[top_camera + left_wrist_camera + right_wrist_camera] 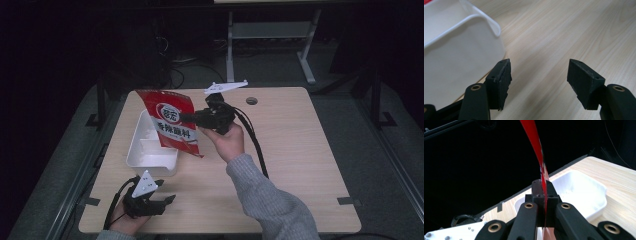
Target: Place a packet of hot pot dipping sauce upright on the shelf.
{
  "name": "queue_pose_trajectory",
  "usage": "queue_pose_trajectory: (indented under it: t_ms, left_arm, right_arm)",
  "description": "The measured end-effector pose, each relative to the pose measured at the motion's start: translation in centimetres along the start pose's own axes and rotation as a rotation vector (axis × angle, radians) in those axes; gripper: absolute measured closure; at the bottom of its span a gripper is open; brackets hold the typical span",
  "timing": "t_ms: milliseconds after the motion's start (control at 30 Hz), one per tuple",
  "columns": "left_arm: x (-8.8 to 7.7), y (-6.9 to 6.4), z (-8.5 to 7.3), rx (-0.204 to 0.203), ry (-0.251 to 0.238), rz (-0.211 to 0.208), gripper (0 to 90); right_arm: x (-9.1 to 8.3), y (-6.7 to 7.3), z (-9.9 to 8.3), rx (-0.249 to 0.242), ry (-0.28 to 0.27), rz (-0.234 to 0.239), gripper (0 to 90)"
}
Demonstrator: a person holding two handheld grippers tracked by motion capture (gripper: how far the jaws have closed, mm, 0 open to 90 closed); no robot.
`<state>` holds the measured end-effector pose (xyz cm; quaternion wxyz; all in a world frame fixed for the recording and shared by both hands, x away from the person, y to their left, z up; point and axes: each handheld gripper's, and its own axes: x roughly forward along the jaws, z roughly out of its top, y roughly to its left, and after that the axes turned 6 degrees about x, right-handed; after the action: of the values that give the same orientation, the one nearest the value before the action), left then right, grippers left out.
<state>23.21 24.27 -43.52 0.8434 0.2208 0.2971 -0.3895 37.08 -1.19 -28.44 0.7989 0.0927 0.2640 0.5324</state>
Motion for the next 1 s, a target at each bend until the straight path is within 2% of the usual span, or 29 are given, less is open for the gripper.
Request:
queue_pose_trajectory:
  t_ms: [300, 467, 733, 1000]
  left_arm:
    - [-0.2, 0.2, -0.2, -0.015, -0.005, 0.001, 34.8]
    - [-0.2, 0.2, -0.3, -0.013, -0.003, 0.000, 34.8]
    - [-0.1, 0.3, -0.4, -0.013, 0.003, -0.002, 34.6]
    - [0.0, 0.2, -0.4, -0.010, 0.002, -0.002, 34.3]
  right_arm:
    - [3.5, 0.8, 0.3, -0.015, 0.008, 0.006, 90.0]
    - [5.3, 0.9, 0.2, -0.029, 0.015, -0.007, 90.0]
    - [7.4, 0.8, -0.3, -0.034, 0.000, -0.028, 90.0]
    - [8.9, 1.0, -1.3, -0.023, -0.020, -0.022, 90.0]
